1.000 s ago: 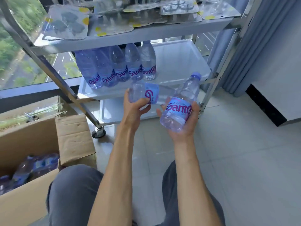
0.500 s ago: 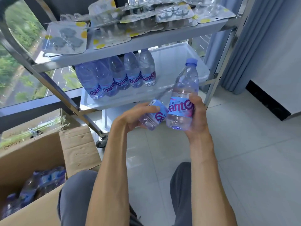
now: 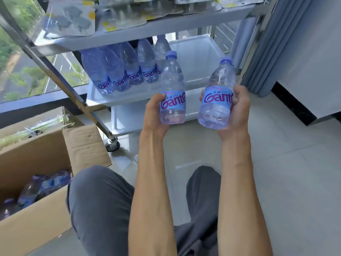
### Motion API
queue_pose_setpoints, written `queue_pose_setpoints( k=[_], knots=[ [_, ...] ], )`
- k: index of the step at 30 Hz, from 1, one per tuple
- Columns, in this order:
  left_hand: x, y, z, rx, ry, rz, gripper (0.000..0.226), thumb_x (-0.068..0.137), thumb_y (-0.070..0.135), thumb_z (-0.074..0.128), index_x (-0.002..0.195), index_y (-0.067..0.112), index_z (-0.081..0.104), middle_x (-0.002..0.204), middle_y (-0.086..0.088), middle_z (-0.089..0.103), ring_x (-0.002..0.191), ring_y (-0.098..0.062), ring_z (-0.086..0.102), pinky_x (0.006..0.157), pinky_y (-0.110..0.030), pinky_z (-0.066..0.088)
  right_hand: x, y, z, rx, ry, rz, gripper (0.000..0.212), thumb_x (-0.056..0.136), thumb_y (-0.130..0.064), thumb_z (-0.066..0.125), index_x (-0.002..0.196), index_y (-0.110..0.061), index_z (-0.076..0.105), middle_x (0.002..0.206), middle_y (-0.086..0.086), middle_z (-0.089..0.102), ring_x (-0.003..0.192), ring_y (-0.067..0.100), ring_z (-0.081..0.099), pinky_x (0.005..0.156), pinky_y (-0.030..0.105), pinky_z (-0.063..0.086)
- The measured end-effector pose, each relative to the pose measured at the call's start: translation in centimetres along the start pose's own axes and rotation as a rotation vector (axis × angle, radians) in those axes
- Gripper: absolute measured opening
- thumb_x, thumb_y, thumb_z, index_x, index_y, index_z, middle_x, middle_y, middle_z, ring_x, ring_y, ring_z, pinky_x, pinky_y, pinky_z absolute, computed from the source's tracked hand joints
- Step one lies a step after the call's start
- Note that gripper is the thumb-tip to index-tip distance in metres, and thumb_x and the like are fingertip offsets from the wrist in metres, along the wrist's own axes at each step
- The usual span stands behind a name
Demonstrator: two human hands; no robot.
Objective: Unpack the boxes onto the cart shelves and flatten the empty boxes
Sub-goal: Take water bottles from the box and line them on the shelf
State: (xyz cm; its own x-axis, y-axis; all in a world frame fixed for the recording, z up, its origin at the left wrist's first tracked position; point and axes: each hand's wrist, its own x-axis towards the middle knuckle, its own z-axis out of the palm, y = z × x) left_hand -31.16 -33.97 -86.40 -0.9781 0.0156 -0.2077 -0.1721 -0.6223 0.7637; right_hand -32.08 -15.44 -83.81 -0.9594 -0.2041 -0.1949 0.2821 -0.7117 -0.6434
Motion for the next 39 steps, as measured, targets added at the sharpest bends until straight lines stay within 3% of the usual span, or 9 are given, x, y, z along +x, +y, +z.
queue_pose_setpoints(
  k=[2, 8, 10, 16, 23, 27, 31, 34, 39],
  knots=[
    [-0.8, -0.6, 0.0, 0.011, -0.023, 0.030, 0.040, 0.081, 0.026, 0.054, 0.105, -0.003, 0.066, 0.090, -0.019, 0.066, 0.078, -0.033, 0.063, 0.071, -0.036, 0.052, -0.7, 0.2, -0.4, -0.086, -0.022, 0.057, 0.044, 0.087, -0.051, 0.057, 0.097, -0.008, 0.060, 0.084, 0.010, 0.058, 0.071, 0.021, 0.059, 0.063, 0.029, 0.049],
    [-3.1, -2.2, 0.6, -0.030, -0.013, 0.075, 0.035, 0.093, 0.033, 0.051, 0.095, 0.009, 0.076, 0.089, -0.011, 0.071, 0.078, -0.024, 0.066, 0.075, -0.036, 0.053, -2.4, 0.3, -0.2, -0.080, -0.165, 0.004, 0.042, 0.086, -0.031, 0.066, 0.118, -0.007, 0.055, 0.092, 0.009, 0.060, 0.075, 0.021, 0.062, 0.067, 0.032, 0.054],
    [-3.6, -1.6, 0.8, -0.056, -0.025, 0.081, 0.038, 0.090, 0.031, 0.049, 0.091, 0.004, 0.077, 0.088, -0.016, 0.071, 0.079, -0.031, 0.069, 0.076, -0.038, 0.055, -2.6, 0.1, 0.0, -0.072, -0.184, 0.074, 0.036, 0.081, -0.031, 0.066, 0.106, -0.005, 0.064, 0.091, 0.013, 0.062, 0.075, 0.027, 0.065, 0.068, 0.034, 0.056],
    [-4.9, -0.6, 1.9, -0.243, 0.019, 0.050, 0.050, 0.079, 0.040, 0.054, 0.099, -0.005, 0.065, 0.091, -0.019, 0.063, 0.085, -0.037, 0.060, 0.078, -0.039, 0.053, -3.2, 0.7, -0.4, -0.072, -0.158, 0.179, 0.052, 0.073, -0.058, 0.068, 0.099, -0.014, 0.062, 0.081, 0.005, 0.058, 0.063, 0.019, 0.061, 0.058, 0.027, 0.052],
    [-5.9, 0.1, 1.0, -0.052, 0.093, 0.113, 0.032, 0.078, 0.033, 0.061, 0.090, 0.007, 0.074, 0.091, -0.014, 0.065, 0.076, -0.024, 0.063, 0.069, -0.034, 0.053, -3.2, -0.6, -0.7, -0.014, -0.166, 0.279, 0.048, 0.088, -0.052, 0.055, 0.095, -0.007, 0.066, 0.088, 0.009, 0.060, 0.070, 0.021, 0.061, 0.063, 0.028, 0.050],
    [-6.1, 0.2, 1.0, 0.050, 0.081, 0.046, 0.022, 0.082, 0.025, 0.066, 0.092, 0.006, 0.072, 0.082, -0.012, 0.069, 0.069, -0.024, 0.068, 0.065, -0.035, 0.058, -3.4, 0.3, -1.0, -0.032, -0.196, 0.255, 0.057, 0.076, -0.059, 0.061, 0.106, -0.010, 0.058, 0.087, 0.008, 0.055, 0.069, 0.018, 0.059, 0.058, 0.026, 0.053],
    [-6.2, 0.1, 0.9, -0.006, 0.098, -0.030, 0.045, 0.077, 0.034, 0.064, 0.107, 0.000, 0.061, 0.083, -0.015, 0.066, 0.068, -0.028, 0.065, 0.065, -0.036, 0.057, -2.9, 0.4, -0.8, -0.029, -0.174, 0.253, 0.044, 0.076, -0.050, 0.067, 0.089, -0.008, 0.073, 0.080, 0.010, 0.064, 0.067, 0.021, 0.065, 0.061, 0.029, 0.055],
    [-5.8, 0.0, 0.8, -0.017, 0.139, 0.011, 0.048, 0.072, 0.028, 0.058, 0.111, 0.000, 0.059, 0.085, -0.020, 0.064, 0.070, -0.033, 0.065, 0.068, -0.041, 0.057, -2.2, 0.7, -1.4, -0.034, -0.113, 0.247, 0.044, 0.087, -0.046, 0.059, 0.099, -0.005, 0.069, 0.091, 0.018, 0.062, 0.081, 0.031, 0.063, 0.069, 0.034, 0.053],
    [-5.6, 0.0, 0.1, 0.022, 0.103, 0.027, 0.032, 0.083, 0.028, 0.055, 0.086, 0.003, 0.075, 0.079, -0.017, 0.069, 0.065, -0.030, 0.068, 0.062, -0.037, 0.058, -2.3, 2.0, -2.1, -0.024, -0.242, 0.397, 0.057, 0.053, -0.058, 0.084, 0.087, -0.013, 0.075, 0.075, 0.004, 0.064, 0.060, 0.017, 0.063, 0.057, 0.025, 0.050]
  ],
)
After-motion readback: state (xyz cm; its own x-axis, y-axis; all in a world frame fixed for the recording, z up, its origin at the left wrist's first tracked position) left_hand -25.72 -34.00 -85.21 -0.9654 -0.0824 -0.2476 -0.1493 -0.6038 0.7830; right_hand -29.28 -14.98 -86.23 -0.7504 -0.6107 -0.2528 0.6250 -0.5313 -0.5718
